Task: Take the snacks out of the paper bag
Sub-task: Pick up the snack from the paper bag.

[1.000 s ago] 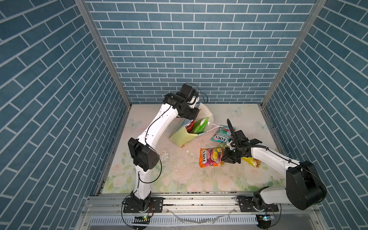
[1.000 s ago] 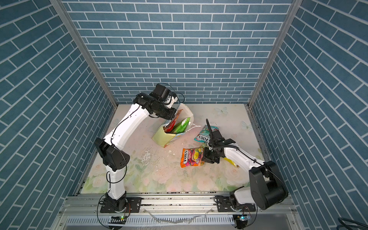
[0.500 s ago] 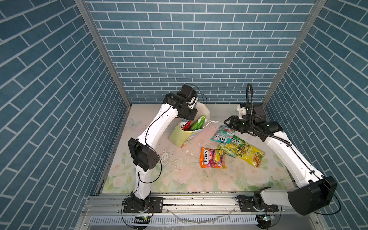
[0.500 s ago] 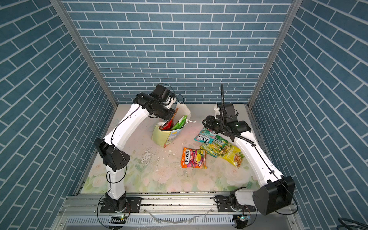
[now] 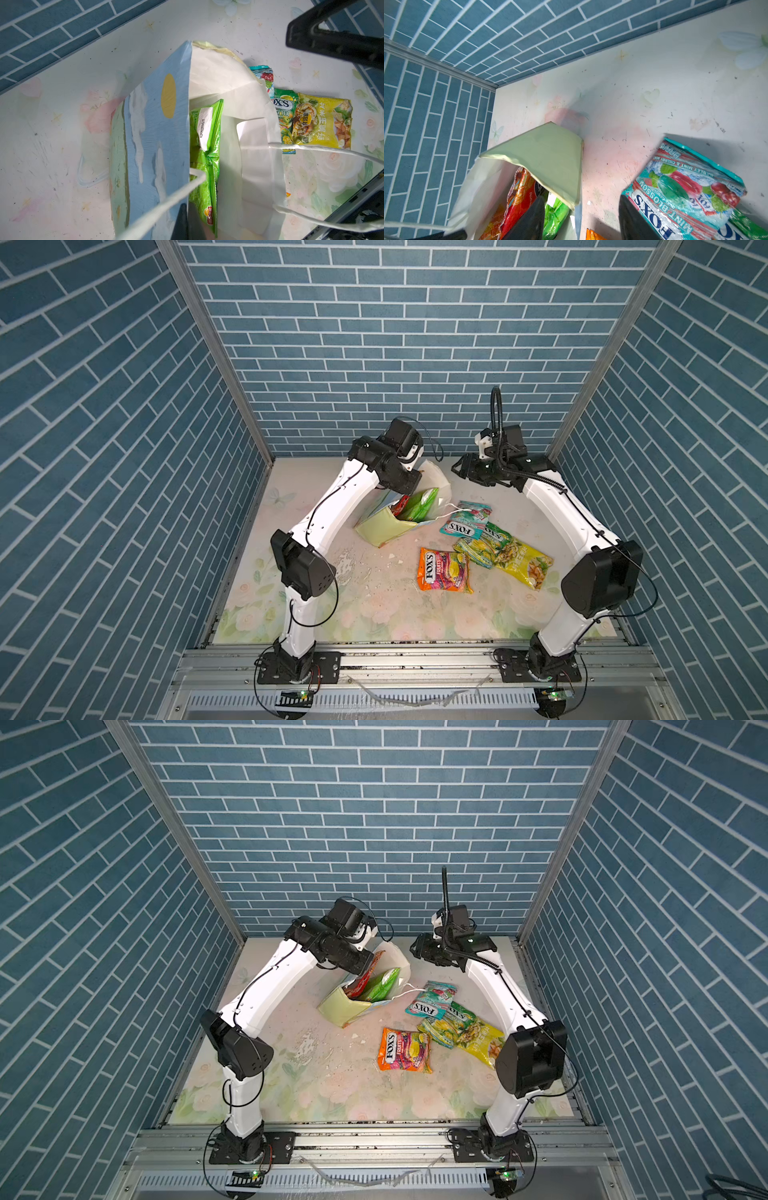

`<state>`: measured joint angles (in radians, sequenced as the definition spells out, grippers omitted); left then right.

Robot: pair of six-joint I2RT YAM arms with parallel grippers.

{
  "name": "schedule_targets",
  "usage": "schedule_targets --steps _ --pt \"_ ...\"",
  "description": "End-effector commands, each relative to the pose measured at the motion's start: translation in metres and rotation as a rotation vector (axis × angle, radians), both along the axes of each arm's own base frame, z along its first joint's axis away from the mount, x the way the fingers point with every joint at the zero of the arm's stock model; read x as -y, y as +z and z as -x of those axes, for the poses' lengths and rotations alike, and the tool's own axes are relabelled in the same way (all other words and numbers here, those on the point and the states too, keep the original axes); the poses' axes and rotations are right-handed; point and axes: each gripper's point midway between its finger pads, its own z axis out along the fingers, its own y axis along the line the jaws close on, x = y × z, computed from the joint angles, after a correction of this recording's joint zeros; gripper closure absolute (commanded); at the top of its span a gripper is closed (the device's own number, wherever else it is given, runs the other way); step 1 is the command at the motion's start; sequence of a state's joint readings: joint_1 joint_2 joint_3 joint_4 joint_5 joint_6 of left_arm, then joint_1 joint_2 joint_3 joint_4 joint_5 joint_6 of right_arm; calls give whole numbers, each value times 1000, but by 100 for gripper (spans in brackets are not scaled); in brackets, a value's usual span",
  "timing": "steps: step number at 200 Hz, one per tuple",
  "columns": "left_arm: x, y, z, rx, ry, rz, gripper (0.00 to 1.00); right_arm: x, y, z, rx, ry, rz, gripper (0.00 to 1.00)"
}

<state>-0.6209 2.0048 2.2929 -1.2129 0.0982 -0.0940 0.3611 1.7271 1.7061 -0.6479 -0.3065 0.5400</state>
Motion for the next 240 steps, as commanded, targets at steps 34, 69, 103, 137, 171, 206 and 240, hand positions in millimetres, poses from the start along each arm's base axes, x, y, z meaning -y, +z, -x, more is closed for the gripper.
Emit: schedule_targets --steps 34,69,103,137,171,206,240 --pt "15 20 5 36 -26 71 96 -21 -22 28 -71 113 19 42" --pt "19 21 5 39 -29 74 96 -9 -47 31 -106 56 120 42" --pt "21 20 6 36 -27 72 96 0 -55 29 -89 35 174 44" --pt "21 18 7 29 -24 71 96 -8 -63 25 -98 68 155 71" --pt "17 15 8 24 -17 47 96 -11 -73 33 -113 74 126 100" --pt "9 11 10 19 -7 14 96 -10 -77 61 -103 67 95 100" --pt "6 7 17 7 -8 1 94 -19 -74 93 -77 78 88 100"
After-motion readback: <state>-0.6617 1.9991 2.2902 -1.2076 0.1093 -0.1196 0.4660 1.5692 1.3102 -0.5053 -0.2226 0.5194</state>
